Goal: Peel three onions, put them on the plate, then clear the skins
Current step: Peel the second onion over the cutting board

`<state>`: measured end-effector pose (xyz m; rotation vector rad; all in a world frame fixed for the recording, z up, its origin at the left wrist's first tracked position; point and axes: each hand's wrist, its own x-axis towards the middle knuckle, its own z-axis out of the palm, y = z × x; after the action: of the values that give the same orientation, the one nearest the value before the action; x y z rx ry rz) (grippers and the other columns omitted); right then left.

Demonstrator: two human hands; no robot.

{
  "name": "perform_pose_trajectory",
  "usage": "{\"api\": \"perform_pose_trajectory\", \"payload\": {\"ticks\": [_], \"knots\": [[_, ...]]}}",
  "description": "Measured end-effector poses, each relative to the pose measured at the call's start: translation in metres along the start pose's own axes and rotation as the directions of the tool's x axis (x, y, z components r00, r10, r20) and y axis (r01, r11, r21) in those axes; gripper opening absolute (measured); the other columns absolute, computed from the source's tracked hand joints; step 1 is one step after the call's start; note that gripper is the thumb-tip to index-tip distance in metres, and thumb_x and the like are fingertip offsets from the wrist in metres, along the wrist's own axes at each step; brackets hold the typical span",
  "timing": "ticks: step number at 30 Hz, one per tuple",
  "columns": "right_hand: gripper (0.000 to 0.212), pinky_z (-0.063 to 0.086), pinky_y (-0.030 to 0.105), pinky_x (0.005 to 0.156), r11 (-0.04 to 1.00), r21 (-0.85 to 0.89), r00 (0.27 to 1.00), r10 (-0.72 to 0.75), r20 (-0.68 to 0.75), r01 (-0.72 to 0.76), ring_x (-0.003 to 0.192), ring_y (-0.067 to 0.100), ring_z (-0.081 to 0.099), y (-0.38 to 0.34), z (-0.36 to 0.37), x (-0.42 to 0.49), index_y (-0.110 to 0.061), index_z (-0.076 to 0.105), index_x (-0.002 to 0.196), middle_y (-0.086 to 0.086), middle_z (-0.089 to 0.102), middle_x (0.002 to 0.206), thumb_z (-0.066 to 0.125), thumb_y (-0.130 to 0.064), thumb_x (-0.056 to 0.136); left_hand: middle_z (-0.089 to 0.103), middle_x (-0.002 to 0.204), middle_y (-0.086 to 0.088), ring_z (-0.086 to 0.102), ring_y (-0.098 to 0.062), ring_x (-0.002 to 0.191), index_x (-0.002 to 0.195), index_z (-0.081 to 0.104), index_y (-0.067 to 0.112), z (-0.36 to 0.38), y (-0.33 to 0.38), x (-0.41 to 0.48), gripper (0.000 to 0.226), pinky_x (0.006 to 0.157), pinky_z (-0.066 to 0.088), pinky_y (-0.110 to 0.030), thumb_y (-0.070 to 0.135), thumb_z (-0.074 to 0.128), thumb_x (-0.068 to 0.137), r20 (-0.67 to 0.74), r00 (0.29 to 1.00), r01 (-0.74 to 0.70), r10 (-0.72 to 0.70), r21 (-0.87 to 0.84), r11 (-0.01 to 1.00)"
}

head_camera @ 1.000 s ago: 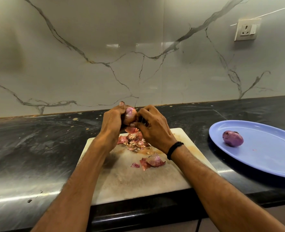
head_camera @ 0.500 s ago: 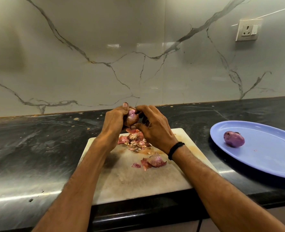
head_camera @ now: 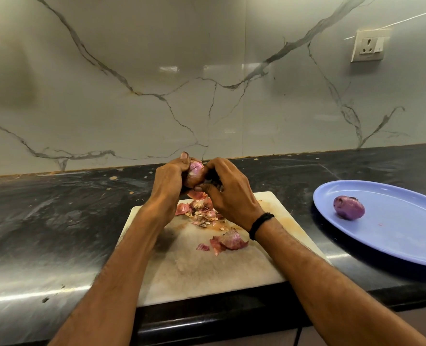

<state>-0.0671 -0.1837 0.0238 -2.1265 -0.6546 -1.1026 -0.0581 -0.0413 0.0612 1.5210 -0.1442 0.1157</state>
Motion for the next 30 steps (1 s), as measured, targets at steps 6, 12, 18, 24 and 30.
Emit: {"api": "perform_pose_trajectory", "payload": {"ticks": [6, 12, 18, 24, 30], "knots": [[0.042, 0.039, 0.003, 0.076, 1.0, -0.007, 1.0, -0.004, -0.023, 0.004, 0.095, 0.012, 0.052, -0.003, -0.0015, 0.0021, -0.008, 0.055, 0.121, 0.012, 0.055, 0.111, 0.074, -0.014, 0.084, 0.073, 0.105, -0.015, 0.07, -0.024, 0.09, 0.102, 0.07, 0.013, -0.0008, 0.0008, -0.0005, 0.03, 0.084, 0.059, -0.039, 0.031, 0.046, 0.105, -0.002, 1.0, -0.016, 0.016, 0.014, 1.0], [0.024, 0.04, 0.007, 0.078, 0.999, -0.038, 0.999, -0.019, -0.051, 0.017, 0.09, 0.017, 0.056, -0.0013, -0.0013, 0.0032, -0.004, 0.062, 0.111, 0.013, 0.057, 0.105, 0.066, -0.009, 0.087, 0.072, 0.091, -0.009, 0.067, -0.015, 0.074, 0.093, 0.069, 0.016, 0.002, -0.0002, -0.002, 0.031, 0.072, 0.056, -0.033, 0.033, 0.046, 0.106, 0.011, 0.999, -0.037, 0.036, 0.046, 0.998], [0.012, 0.039, 0.005, 0.075, 0.998, -0.067, 0.991, -0.018, -0.132, 0.01, 0.087, 0.01, 0.052, 0.0, -0.0025, 0.0033, -0.005, 0.065, 0.101, 0.011, 0.058, 0.1, 0.059, -0.006, 0.09, 0.072, 0.101, -0.013, 0.067, -0.025, 0.091, 0.103, 0.07, 0.013, 0.003, -0.0011, -0.0028, 0.034, 0.087, 0.056, -0.043, 0.037, 0.046, 0.106, 0.048, 0.998, -0.031, 0.027, 0.084, 0.996], [0.01, 0.039, 0.004, 0.074, 0.995, -0.097, 0.986, -0.024, -0.162, 0.008, 0.088, 0.008, 0.047, 0.0008, -0.0002, 0.0025, -0.004, 0.066, 0.098, 0.012, 0.053, 0.101, 0.064, -0.001, 0.089, 0.071, 0.103, -0.014, 0.068, -0.027, 0.092, 0.1, 0.069, 0.013, 0.0034, -0.0007, -0.0003, 0.034, 0.084, 0.057, -0.043, 0.038, 0.046, 0.106, -0.003, 1.0, -0.018, 0.018, 0.057, 0.998], [0.011, 0.04, 0.004, 0.074, 0.997, -0.077, 0.989, 0.005, -0.145, -0.016, 0.088, 0.005, 0.044, 0.002, -0.0004, 0.0023, -0.005, 0.065, 0.098, 0.01, 0.052, 0.101, 0.064, 0.0, 0.088, 0.068, 0.112, -0.016, 0.065, -0.033, 0.107, 0.095, 0.068, 0.017, -0.0007, 0.0016, 0.004, 0.033, 0.094, 0.056, -0.047, 0.04, 0.046, 0.105, -0.12, 0.993, -0.011, 0.009, -0.017, 1.0]]}}
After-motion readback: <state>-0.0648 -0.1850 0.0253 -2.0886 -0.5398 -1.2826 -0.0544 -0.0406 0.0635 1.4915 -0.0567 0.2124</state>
